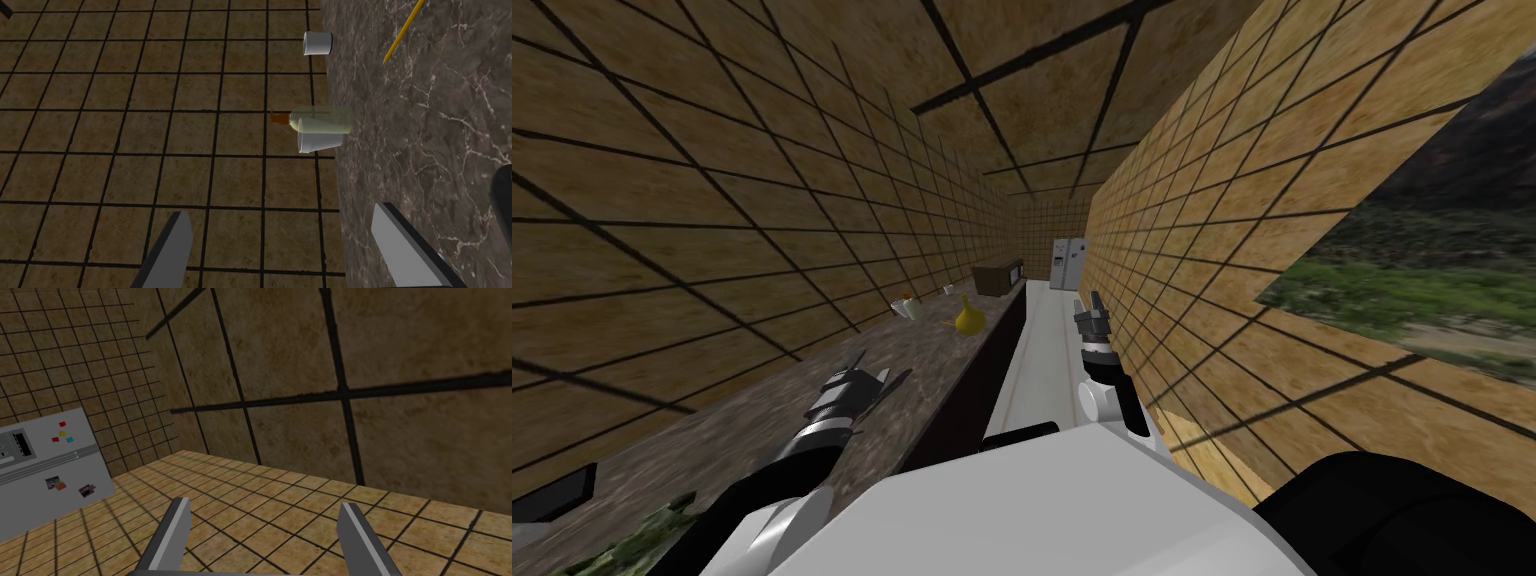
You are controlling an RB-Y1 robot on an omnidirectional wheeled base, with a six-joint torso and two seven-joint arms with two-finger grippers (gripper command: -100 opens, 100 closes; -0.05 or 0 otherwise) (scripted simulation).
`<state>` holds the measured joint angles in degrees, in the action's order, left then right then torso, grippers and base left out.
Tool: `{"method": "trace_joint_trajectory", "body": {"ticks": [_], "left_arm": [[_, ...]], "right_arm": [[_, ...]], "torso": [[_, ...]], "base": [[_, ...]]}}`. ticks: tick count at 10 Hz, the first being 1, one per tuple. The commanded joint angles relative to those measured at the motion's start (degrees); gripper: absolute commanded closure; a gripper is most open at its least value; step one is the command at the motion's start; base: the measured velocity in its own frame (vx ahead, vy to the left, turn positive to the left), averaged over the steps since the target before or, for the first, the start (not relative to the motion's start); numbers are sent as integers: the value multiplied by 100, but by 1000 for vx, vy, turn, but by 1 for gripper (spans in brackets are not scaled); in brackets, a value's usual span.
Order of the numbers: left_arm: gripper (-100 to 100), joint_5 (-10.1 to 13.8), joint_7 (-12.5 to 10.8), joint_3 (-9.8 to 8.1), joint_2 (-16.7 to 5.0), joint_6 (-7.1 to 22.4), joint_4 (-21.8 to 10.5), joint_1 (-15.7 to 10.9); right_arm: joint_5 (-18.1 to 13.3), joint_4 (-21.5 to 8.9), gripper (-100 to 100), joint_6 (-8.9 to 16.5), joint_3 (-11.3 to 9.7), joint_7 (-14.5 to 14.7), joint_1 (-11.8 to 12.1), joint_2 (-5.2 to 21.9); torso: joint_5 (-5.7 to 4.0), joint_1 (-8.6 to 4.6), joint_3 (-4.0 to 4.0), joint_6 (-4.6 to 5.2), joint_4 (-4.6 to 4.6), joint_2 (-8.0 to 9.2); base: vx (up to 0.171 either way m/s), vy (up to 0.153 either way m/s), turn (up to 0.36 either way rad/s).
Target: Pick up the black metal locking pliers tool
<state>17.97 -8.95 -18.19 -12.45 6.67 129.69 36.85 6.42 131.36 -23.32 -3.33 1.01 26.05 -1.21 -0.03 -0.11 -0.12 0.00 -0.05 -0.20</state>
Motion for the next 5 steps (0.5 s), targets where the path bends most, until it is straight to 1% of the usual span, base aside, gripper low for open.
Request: {"method": "trace_joint_trajectory", "body": {"ticks": [1,2,3,4,5], "left_arm": [[-100,130,-112,-162,-44,286,-23,72],[-100,130,-112,-162,-44,397,-23,72],[-100,252,-214,-307,-95,577,-73,138],[-100,252,-214,-307,-95,691,-73,138],[-100,375,-318,-453,-149,885,-129,204]], "right_arm": [[0,0,0,0,0,0,0,0],[0,0,0,0,0,0,0,0],[0,0,0,0,0,0,0,0],[0,0,0,0,0,0,0,0],[0,0,0,0,0,0,0,0]], "torso": [[0,0,0,0,0,0],[1,2,-1,0,0,-3],[1,6,-1,0,0,-1],[1,3,-3,0,-1,-6],[1,2,-2,0,-1,-4]], "base": [[65,-20,-15],[57,-13,-8],[75,-22,-20],[65,-23,-7],[69,-15,-19]]}}
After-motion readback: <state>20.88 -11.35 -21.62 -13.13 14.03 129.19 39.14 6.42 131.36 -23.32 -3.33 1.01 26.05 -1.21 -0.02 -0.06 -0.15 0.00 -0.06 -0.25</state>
